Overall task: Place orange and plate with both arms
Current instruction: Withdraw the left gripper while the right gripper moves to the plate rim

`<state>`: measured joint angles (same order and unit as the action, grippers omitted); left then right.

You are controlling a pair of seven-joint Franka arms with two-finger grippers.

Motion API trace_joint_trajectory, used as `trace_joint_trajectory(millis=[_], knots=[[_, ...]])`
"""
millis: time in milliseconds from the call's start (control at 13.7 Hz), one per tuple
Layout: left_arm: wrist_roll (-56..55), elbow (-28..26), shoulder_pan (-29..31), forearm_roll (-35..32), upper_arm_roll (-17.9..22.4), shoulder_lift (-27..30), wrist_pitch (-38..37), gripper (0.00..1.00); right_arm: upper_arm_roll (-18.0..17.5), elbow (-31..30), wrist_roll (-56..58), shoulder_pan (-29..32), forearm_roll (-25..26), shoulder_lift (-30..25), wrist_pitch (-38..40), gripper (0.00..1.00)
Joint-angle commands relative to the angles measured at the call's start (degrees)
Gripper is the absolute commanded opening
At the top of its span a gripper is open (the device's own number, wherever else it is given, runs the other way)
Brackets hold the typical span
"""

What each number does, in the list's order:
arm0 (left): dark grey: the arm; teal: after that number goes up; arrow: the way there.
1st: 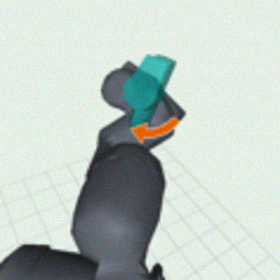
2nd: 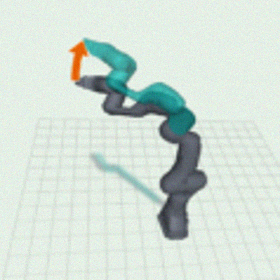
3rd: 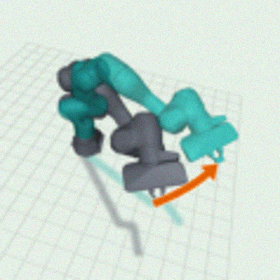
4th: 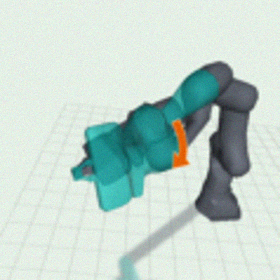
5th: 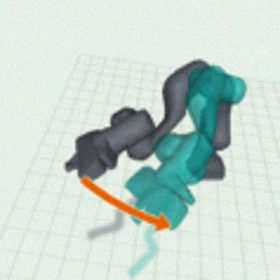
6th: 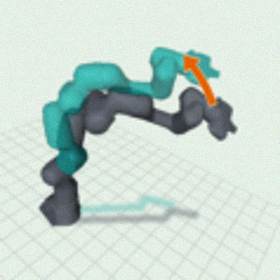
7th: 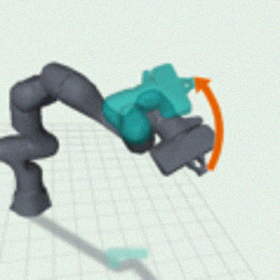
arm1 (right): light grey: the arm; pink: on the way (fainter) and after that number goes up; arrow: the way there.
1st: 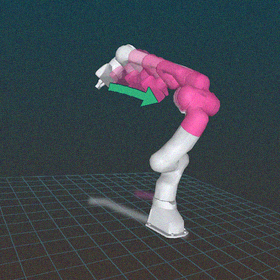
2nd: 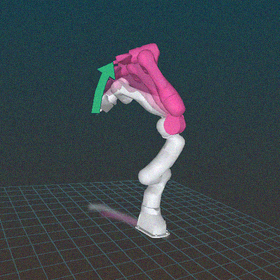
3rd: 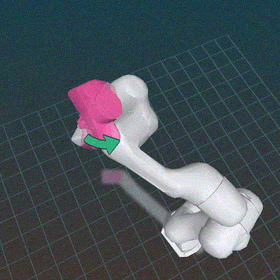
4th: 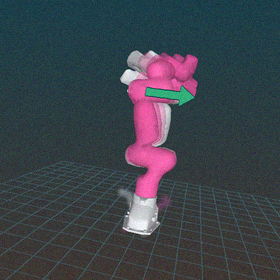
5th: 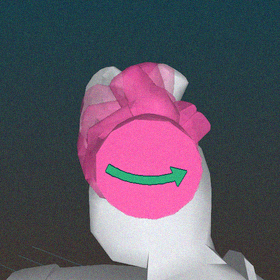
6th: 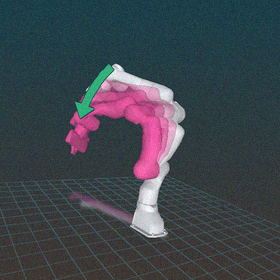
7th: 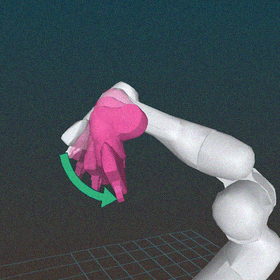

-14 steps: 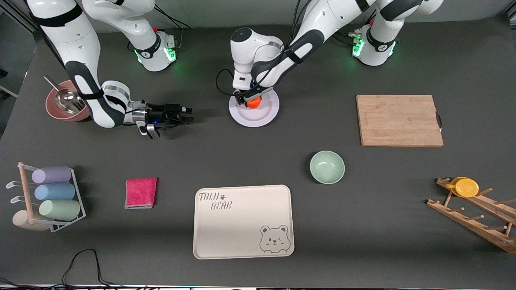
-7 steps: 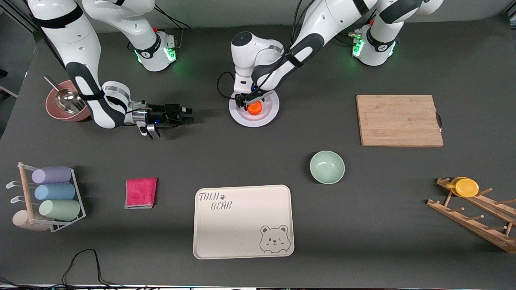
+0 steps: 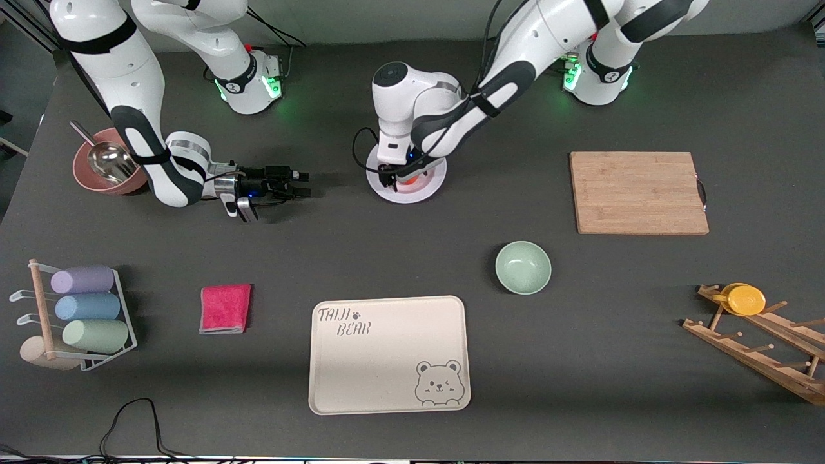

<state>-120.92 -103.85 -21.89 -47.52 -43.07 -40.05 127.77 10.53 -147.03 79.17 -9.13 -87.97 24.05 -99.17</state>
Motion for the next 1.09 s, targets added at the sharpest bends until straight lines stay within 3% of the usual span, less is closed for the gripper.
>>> trace_joint_trajectory(millis=[0,364,728,874,1020], knots=[[7.9,5.3,0.7,4.3,-0.9,1.3,-5.8,1.00,-0.1,0.1,2.6,-1.1,-2.2,1.1,0.2,1.00],[31.2,16.4,1.2,15.9,4.4,3.0,-15.9,1.00,-0.1,-1.7,6.3,-9.6,-12.5,1.8,0.2,1.00],[70.5,18.0,0.9,41.0,24.8,15.9,-18.8,1.00,0.0,-2.2,7.8,-17.0,-20.3,2.7,-0.1,1.00],[87.5,18.2,0.7,45.7,33.4,20.4,-24.0,1.00,0.0,-2.2,7.9,-19.9,-23.2,3.5,-0.4,1.00],[100.8,18.2,0.3,46.1,41.6,24.5,-29.4,1.00,0.0,-2.2,8.1,-22.6,-26.2,4.3,-0.5,1.00]])
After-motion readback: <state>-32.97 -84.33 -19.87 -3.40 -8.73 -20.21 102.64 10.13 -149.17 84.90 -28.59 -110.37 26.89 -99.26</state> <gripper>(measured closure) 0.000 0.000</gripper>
